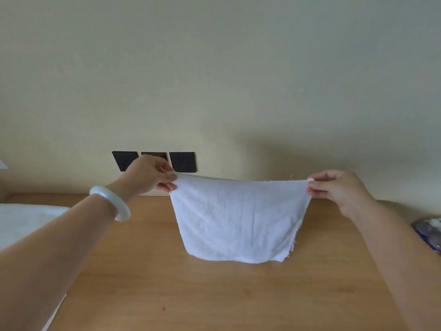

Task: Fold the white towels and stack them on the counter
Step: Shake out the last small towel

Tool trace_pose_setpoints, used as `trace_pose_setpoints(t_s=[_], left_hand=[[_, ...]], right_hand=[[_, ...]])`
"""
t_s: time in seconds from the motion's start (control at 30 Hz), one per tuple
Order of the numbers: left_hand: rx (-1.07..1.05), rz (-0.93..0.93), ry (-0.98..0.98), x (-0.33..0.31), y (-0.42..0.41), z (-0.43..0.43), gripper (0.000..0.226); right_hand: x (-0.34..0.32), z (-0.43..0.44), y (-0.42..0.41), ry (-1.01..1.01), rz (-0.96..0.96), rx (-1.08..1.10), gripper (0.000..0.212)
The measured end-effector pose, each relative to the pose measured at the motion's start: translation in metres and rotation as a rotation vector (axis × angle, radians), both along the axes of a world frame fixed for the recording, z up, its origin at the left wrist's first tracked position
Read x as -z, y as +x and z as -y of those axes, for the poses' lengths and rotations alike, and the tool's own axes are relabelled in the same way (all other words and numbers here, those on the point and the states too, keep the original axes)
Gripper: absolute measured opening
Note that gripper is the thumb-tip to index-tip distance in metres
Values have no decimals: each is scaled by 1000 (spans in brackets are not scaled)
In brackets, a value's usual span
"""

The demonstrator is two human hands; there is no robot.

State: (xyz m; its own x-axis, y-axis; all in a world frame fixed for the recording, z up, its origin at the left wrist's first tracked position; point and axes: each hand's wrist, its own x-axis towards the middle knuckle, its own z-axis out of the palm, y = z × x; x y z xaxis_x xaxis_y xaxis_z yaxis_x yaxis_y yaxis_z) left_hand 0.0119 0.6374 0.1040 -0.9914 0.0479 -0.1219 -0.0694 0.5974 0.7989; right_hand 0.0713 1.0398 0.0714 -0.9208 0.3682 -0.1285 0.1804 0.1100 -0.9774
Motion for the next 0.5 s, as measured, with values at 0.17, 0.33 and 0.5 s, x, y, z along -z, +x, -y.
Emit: trace_pose_setpoints(t_s=[0.17,0.33,0.5], left_hand=[[-112,1,207,0,-37,-10,9],[-62,-124,274,-37,-42,-4,11],[69,-121,18,-2,1,17,12]], right_hand=[[5,2,-38,31,4,21,19],[-27,-1,-31,41,-186,20,11],[12,-4,12,59,-6,-130,14]])
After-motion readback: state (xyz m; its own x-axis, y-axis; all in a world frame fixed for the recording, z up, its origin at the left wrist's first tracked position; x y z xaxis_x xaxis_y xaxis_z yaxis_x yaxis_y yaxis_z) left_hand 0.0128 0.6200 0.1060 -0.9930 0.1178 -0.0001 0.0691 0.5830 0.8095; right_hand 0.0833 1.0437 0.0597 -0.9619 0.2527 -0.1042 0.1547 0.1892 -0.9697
